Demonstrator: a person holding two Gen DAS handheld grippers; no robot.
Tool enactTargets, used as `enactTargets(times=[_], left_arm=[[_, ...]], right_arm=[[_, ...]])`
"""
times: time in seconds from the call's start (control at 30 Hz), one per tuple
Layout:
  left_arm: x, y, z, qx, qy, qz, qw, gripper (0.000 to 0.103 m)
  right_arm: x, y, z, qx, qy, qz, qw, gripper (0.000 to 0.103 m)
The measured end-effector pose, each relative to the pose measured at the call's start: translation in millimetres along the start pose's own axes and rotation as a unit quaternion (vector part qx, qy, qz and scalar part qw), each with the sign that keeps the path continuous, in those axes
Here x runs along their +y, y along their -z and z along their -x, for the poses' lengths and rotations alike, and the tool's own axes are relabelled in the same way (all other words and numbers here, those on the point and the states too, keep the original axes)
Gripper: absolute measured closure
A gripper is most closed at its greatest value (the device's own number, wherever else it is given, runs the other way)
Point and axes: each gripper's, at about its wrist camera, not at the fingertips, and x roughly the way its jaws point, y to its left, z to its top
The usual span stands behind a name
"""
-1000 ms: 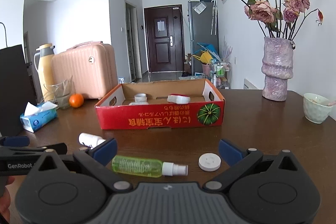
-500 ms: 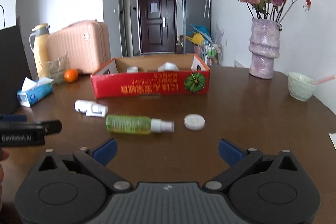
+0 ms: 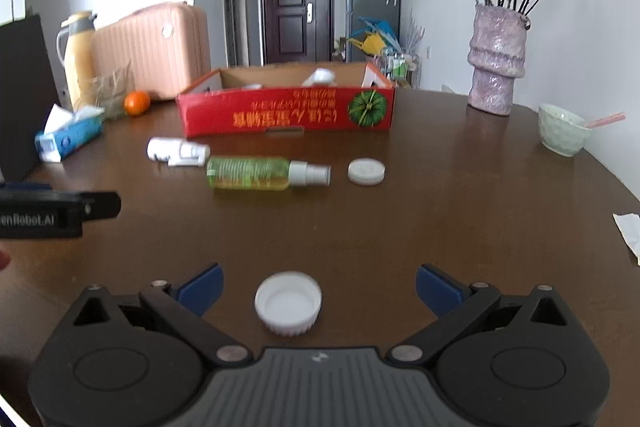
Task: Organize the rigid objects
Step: 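Lower the right tool onto the large white bottle cap and close it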
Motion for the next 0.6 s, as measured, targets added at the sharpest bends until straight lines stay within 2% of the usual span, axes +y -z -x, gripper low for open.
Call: enactTargets(times=[0.27,0.4,0.47,0.5,0.53,0.6], left_arm=[[0.5,4.0,0.6,0.005,-0.004,0.0,1.0,0.0],[1.9,4.4,-1.0,0.008,-0.006,0.003,0.9999,0.0],[2.8,4.8,-2.0,0.009,-0.007,0.004,0.9999,0.0],[3.0,4.9,-2.4,0.009,-0.008,0.004,0.9999,0.0],[3.7,5.2,-2.7,0.01,-0.009,0.005,0.9999,0.0],[5.2,5.6,-3.4,0.011,-0.01,0.007,0.9999,0.0]], right_arm=[[3.8,5.2,-9.6,0.018,-0.007,0.003,1.0,0.007],[6.1,4.2,-19.9,0.03,-0.01,0.011,0.999,0.017],[7.7,3.5,-24.1,0.035,-0.013,0.014,0.999,0.028],[8.5,3.3,-25.9,0.039,-0.016,0.015,0.999,0.049],[8.4,3.3,-26.8,0.041,-0.021,0.014,0.999,0.063],[8.8,2.6,-26.1,0.039,-0.022,0.016,0.999,0.064]])
